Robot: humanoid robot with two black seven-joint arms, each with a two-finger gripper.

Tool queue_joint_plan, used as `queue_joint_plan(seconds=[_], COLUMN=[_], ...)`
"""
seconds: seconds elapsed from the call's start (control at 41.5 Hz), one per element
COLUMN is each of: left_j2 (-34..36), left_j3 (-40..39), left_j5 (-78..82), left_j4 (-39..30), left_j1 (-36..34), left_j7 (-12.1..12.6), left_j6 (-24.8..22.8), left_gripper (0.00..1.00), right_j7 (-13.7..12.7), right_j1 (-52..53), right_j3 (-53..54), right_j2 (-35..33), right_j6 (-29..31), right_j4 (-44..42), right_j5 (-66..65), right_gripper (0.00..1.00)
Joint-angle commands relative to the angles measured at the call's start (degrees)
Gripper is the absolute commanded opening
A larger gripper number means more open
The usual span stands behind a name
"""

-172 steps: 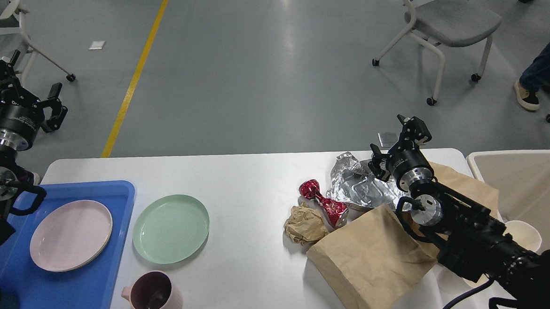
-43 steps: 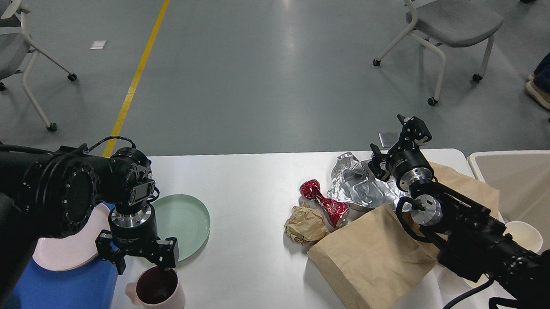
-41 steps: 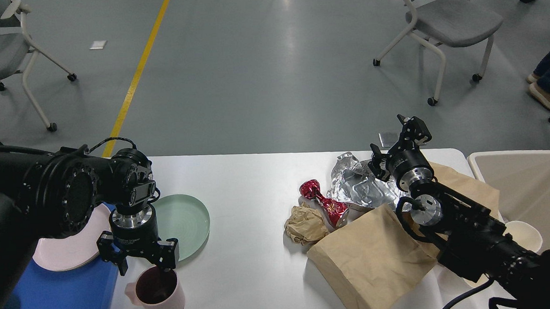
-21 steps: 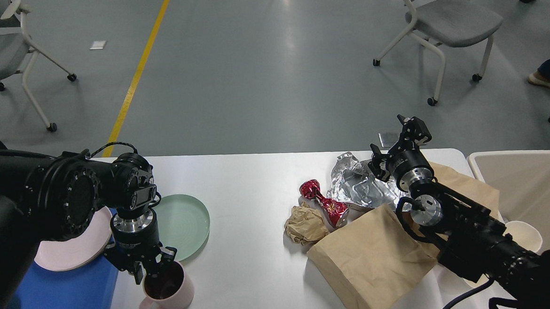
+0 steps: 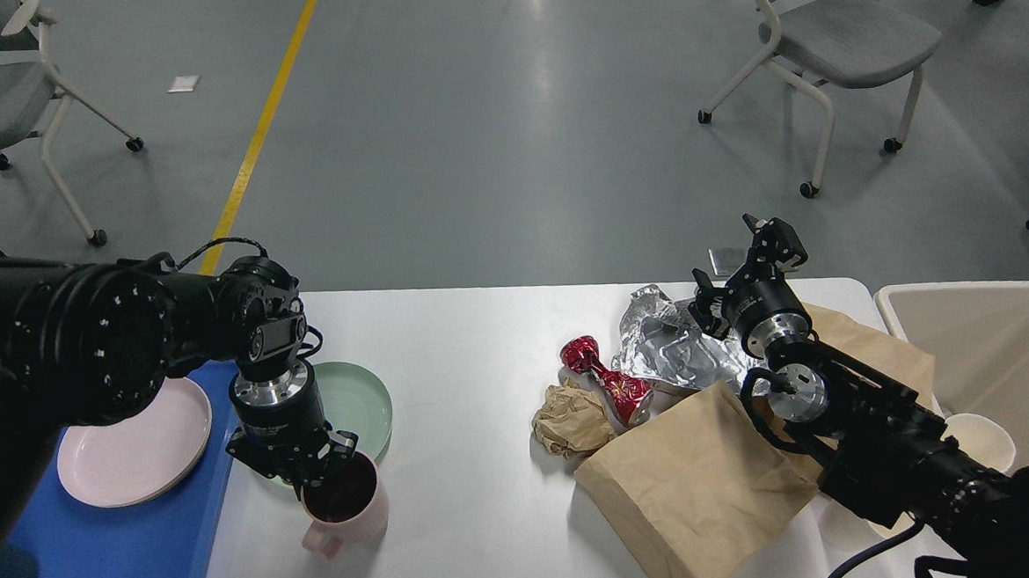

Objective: Tidy desktop
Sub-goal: 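Lift the pink mug with the left gripper and set it on the blue tray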

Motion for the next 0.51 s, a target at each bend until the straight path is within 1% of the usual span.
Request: queue_joint_plan(seconds=[0.0,0.096,0.193,0.386,0.482], left_j2=[0.9,5.8,12.0,20.5,26.3], left_j3=[-0.1,0.2,0.5,0.8,1.3], left_j5=[0.0,0.0,0.1,0.1,0.1], left_j4=[-1.3,-2.7,-3.2,-3.3,-3.2], left_j1=[-4.2,-9.0,-11.2,-10.1,-7.4], left_j7=[-0.1,-0.1,-0.1,-0.1,-0.1], left_j6=[0.0,0.0,0.0,0.0,0.0], left_gripper=[0.0,0.0,0.0,0.0,0.0], right_j7=[0.0,0.0,0.0,0.0,0.0], right_j1=[-0.1,-0.1,-0.1,0.0,-0.1], right_j3=[0.0,0.0,0.0,-0.1,0.0], right_j2=[0.0,0.0,0.0,0.0,0.0], right_j6=[0.0,0.0,0.0,0.0,0.0], right_j4=[0.0,0.0,0.0,0.0,0.0], right_j5=[0.0,0.0,0.0,0.0,0.0], right_gripper=[1.0,1.0,1.0,1.0,1.0])
